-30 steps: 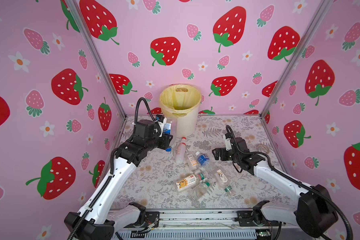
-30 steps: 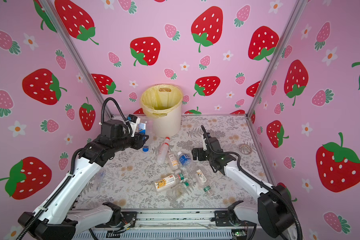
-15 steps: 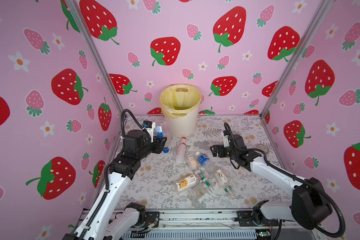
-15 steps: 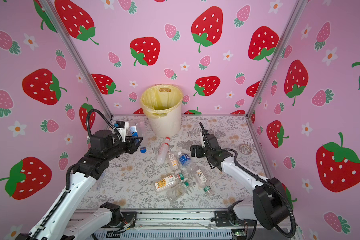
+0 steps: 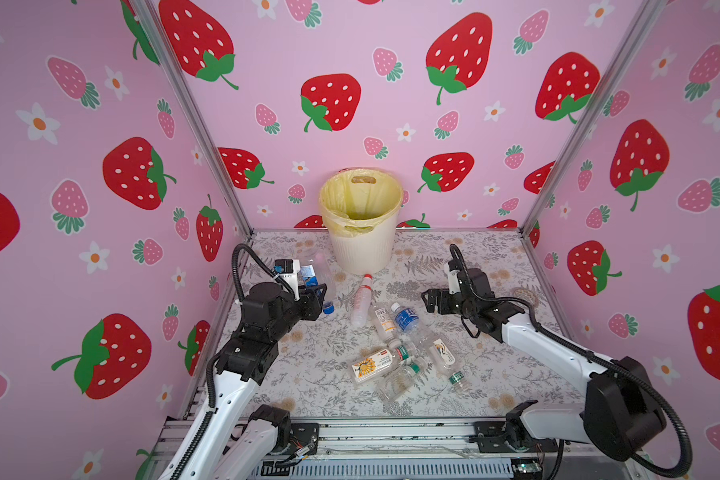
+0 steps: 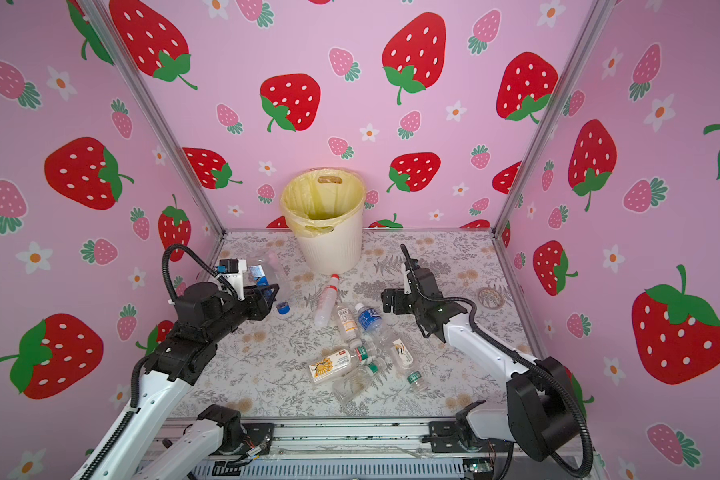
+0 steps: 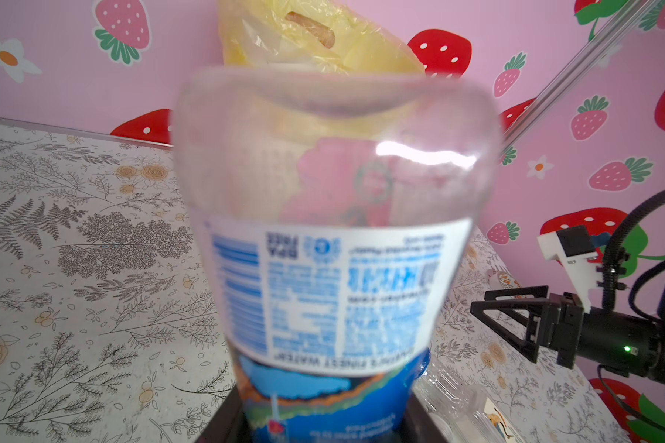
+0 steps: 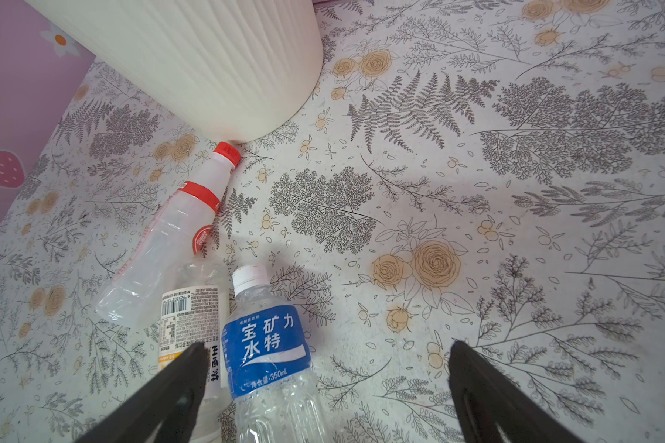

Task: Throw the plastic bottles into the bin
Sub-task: 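Lift the Artesian bottle with the left gripper and carry it toward the bin, then open the left gripper above the bin to drop the Artesian bottle, then withdraw the left gripper from the bin while the right gripper moves toward the peacock-labelled bottle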

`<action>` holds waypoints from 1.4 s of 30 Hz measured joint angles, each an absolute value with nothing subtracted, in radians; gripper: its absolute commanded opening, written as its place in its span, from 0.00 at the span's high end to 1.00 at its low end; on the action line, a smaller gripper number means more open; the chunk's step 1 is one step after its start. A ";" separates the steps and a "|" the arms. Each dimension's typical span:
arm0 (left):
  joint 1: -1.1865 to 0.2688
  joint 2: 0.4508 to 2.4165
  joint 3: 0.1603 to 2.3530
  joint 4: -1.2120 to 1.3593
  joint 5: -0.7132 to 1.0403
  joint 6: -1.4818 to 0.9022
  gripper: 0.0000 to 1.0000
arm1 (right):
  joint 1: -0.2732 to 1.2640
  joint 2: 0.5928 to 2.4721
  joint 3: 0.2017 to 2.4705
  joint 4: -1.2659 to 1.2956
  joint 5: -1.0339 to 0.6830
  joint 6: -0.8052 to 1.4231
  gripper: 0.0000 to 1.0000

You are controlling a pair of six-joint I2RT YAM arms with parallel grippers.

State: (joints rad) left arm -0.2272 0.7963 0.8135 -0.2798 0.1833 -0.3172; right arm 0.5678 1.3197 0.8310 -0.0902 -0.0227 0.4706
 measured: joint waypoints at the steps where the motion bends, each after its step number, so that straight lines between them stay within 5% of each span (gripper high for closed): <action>1: -0.227 0.810 0.822 -0.282 0.183 -0.315 0.66 | 0.567 1.319 0.830 -0.090 -0.022 0.470 0.01; 7: -0.227 0.972 1.038 -0.327 0.183 -0.272 0.65 | 0.566 1.311 0.812 -0.087 -0.013 0.467 0.01; 16: -0.227 1.451 1.753 -0.406 0.219 -0.227 0.57 | 0.565 1.301 0.795 -0.087 -0.001 0.462 0.01; 18: -0.227 1.585 1.925 -0.430 0.229 -0.229 0.44 | 0.562 1.293 0.795 -0.088 0.001 0.459 0.01; 21: -0.227 1.821 2.226 -0.496 0.234 -0.231 0.00 | 0.557 1.277 0.795 -0.088 0.003 0.459 0.01; 25: -0.227 2.079 2.553 -0.620 0.216 -0.232 0.01 | 0.556 1.261 0.795 -0.096 0.005 0.459 0.01; 30: -0.227 2.040 2.444 -0.656 0.185 -0.233 0.01 | 0.555 1.233 0.796 -0.114 0.021 0.458 0.01; 42: -0.227 1.540 2.004 -0.484 0.192 -0.218 0.01 | 0.551 1.235 0.815 -0.152 0.039 0.448 0.01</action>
State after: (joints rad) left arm -0.2268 1.5398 2.0045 -0.4839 0.1925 -0.2184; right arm 0.5510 1.2346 0.8150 -0.1516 0.0387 0.4477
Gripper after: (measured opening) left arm 0.990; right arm 0.994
